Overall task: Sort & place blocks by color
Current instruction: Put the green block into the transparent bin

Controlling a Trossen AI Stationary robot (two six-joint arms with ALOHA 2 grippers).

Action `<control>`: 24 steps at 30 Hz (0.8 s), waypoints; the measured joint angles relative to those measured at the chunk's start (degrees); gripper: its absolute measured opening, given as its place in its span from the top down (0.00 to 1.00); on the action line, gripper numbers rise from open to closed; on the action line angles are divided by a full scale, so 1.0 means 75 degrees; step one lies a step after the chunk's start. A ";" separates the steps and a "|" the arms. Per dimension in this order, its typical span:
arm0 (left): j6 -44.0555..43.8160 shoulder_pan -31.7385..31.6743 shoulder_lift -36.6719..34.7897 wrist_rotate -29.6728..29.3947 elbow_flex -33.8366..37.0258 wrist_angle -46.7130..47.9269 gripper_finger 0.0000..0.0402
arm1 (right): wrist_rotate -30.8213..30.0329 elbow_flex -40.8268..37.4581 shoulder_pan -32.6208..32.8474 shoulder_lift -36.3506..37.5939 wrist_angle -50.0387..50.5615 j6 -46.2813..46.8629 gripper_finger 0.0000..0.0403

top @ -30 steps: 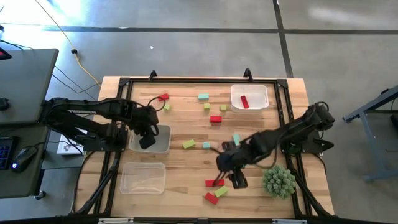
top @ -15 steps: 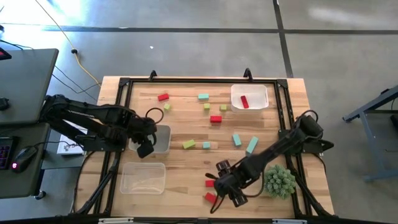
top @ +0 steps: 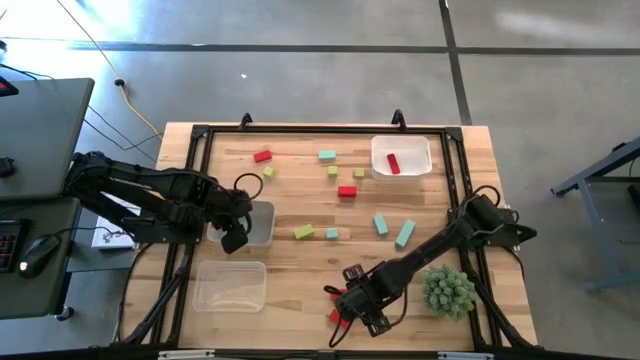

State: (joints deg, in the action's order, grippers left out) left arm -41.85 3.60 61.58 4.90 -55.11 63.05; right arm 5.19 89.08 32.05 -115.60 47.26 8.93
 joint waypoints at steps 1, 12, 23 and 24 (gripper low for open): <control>0.0001 0.0000 0.0000 -0.0041 0.0000 0.0000 0.46 | 0.0002 0.0000 0.0000 -0.0058 -0.0001 0.0000 0.42; 0.0001 0.0000 0.0000 -0.0057 0.0000 0.0009 0.46 | 0.0113 0.0000 0.0000 -0.0587 -0.0237 -0.0002 0.42; 0.0004 0.0000 0.0003 -0.0055 0.0000 0.0017 0.46 | 0.0152 0.0013 0.0006 -0.0943 -0.0130 0.0045 0.42; 0.0004 0.0000 0.0000 -0.0055 0.0000 0.0017 0.46 | 0.0147 0.0020 0.0010 -0.0969 -0.0093 0.0124 0.42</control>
State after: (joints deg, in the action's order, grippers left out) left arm -41.82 3.60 61.58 4.49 -55.11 63.18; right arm 6.30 89.23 32.13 -122.86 46.56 9.86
